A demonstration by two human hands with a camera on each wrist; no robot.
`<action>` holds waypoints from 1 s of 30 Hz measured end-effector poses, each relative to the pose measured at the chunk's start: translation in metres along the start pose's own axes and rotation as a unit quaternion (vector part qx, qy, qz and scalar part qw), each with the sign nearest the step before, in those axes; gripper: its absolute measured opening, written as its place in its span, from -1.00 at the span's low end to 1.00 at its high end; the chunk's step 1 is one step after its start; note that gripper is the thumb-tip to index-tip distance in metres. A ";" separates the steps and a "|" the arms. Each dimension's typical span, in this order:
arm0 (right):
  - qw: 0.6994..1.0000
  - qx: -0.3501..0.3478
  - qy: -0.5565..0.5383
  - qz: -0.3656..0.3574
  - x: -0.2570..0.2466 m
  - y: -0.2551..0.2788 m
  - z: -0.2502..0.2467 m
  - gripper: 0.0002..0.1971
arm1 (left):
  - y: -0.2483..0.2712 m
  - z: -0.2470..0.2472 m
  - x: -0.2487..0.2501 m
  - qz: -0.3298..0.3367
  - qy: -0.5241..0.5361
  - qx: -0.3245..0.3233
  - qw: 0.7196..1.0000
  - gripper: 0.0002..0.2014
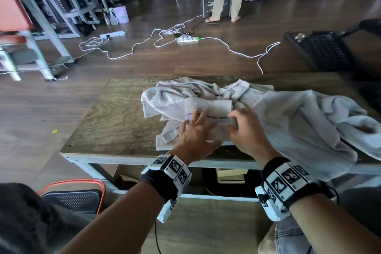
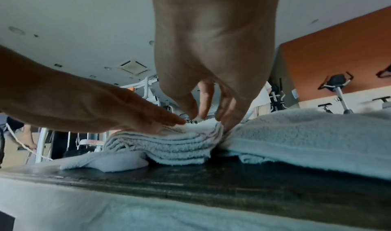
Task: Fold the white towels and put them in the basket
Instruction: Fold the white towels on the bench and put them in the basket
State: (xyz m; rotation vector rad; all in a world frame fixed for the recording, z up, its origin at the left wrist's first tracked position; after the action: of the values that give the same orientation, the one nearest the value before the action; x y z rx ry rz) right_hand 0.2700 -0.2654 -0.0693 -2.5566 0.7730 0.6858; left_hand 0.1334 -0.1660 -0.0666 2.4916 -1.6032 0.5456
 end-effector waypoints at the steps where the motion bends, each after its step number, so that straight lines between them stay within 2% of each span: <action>1: 1.000 -0.021 0.011 -0.020 -0.002 0.001 0.000 -0.81 | -0.001 -0.003 0.001 -0.020 0.022 0.035 0.999 -0.48; 3: 0.994 -0.083 0.036 -0.056 -0.005 0.003 0.003 -0.74 | -0.001 -0.012 -0.002 -0.116 0.103 0.119 0.981 -0.52; 5: 0.987 -0.120 0.077 -0.074 -0.005 0.005 0.008 -0.76 | 0.000 -0.018 -0.008 -0.221 0.169 0.152 0.949 -0.52; 9: 0.988 -0.120 0.074 -0.065 -0.007 0.002 0.006 -0.76 | -0.006 -0.026 -0.017 -0.299 0.281 0.153 0.899 -0.44; 11: 0.989 -0.117 0.061 -0.064 -0.008 0.001 0.005 -0.77 | -0.011 -0.029 -0.019 -0.331 0.316 0.147 0.877 -0.52; 13: 0.989 -0.119 0.062 -0.061 -0.010 0.001 0.003 -0.78 | -0.018 -0.031 -0.022 -0.341 0.348 0.130 0.863 -0.70; 15: 0.990 -0.117 0.062 -0.056 -0.010 0.001 0.002 -0.79 | -0.022 -0.034 -0.021 -0.346 0.359 0.101 0.861 -0.72; 19: 0.993 -0.099 0.045 -0.032 -0.011 0.003 0.000 -0.84 | -0.026 -0.039 -0.012 -0.319 0.354 0.054 0.877 -0.84; 22: 0.996 -0.078 -0.023 0.025 -0.008 0.002 0.000 -0.76 | -0.027 -0.042 -0.004 -0.294 0.392 0.067 0.869 -0.87; 26: 0.979 -0.039 -0.163 0.112 -0.013 0.000 -0.007 -0.68 | -0.020 -0.052 0.007 -0.270 0.506 0.079 0.816 -0.77; 28: 0.967 -0.039 -0.212 0.135 -0.022 0.001 -0.015 -0.66 | -0.015 -0.056 0.008 -0.263 0.560 0.078 0.782 -0.69; 30: 0.957 -0.039 -0.245 0.148 -0.027 0.003 -0.022 -0.67 | -0.010 -0.060 0.006 -0.253 0.593 0.084 0.759 -0.60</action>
State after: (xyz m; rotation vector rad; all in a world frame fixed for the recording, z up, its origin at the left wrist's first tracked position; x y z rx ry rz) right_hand 0.2555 -0.2673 -0.0376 -2.2009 0.9666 1.4025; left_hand 0.1308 -0.1490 -0.0083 1.7161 -0.3661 1.7048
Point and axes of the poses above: each hand's wrist, its own y-axis away from the middle knuckle, its own z-axis out of the palm, x = y × z, the point moved 2 cm from there along -y, towards the middle knuckle, and after that the axes turned 3 degrees about z, right-handed, at the moved point
